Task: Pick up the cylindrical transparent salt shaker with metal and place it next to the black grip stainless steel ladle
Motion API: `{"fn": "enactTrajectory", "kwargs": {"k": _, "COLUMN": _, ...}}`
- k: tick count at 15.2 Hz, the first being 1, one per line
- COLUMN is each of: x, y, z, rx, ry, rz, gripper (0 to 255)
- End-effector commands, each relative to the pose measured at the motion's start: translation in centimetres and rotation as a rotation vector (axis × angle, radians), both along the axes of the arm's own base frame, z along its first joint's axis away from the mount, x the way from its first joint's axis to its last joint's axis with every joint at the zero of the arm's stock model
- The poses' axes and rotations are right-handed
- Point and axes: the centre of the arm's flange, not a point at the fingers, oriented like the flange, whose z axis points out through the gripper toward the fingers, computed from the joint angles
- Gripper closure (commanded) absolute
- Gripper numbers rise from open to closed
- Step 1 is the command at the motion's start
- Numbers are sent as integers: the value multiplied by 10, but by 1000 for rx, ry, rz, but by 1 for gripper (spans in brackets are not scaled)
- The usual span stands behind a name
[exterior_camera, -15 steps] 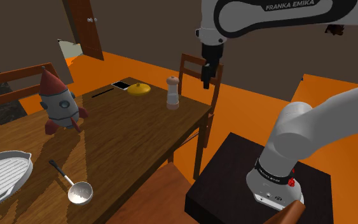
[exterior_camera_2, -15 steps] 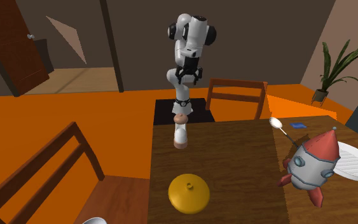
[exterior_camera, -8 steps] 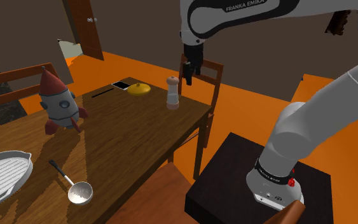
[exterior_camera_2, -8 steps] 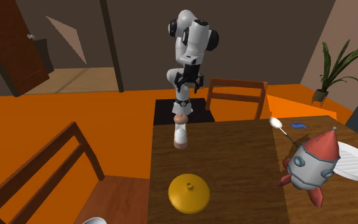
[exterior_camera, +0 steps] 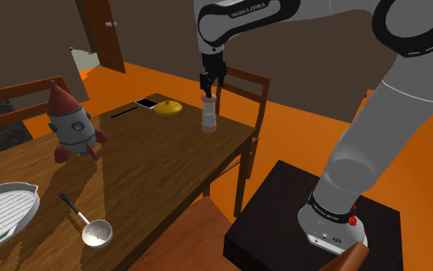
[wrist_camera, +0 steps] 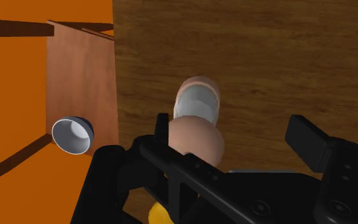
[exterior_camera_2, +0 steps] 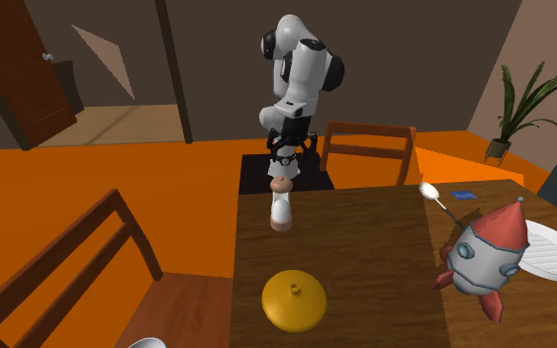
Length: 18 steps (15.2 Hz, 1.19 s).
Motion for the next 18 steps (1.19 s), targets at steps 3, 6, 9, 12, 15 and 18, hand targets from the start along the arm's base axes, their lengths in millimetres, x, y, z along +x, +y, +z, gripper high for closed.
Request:
{"fn": "enactTrajectory", "kwargs": {"k": 3, "x": 51, "y": -13, "z": -8, "rx": 0, "ry": -1, "rz": -34, "gripper": 0}}
{"fn": "enactTrajectory", "kwargs": {"k": 6, "x": 75, "y": -20, "z": -17, "rx": -1, "ry": -2, "rz": -50, "gripper": 0}}
{"fn": "enactTrajectory", "kwargs": {"k": 9, "x": 75, "y": -22, "z": -33, "rx": -1, "ry": -2, "rz": -50, "gripper": 0}}
{"fn": "enactTrajectory", "kwargs": {"k": 12, "x": 75, "y": -25, "z": -48, "rx": -1, "ry": -2, "rz": -50, "gripper": 0}}
{"fn": "enactTrajectory", "kwargs": {"k": 15, "x": 75, "y": -25, "z": -51, "rx": -1, "ry": -2, "rz": -50, "gripper": 0}}
{"fn": "enactTrajectory", "kwargs": {"k": 18, "x": 75, "y": -25, "z": -51, "rx": -1, "ry": -2, "rz": -50, "gripper": 0}}
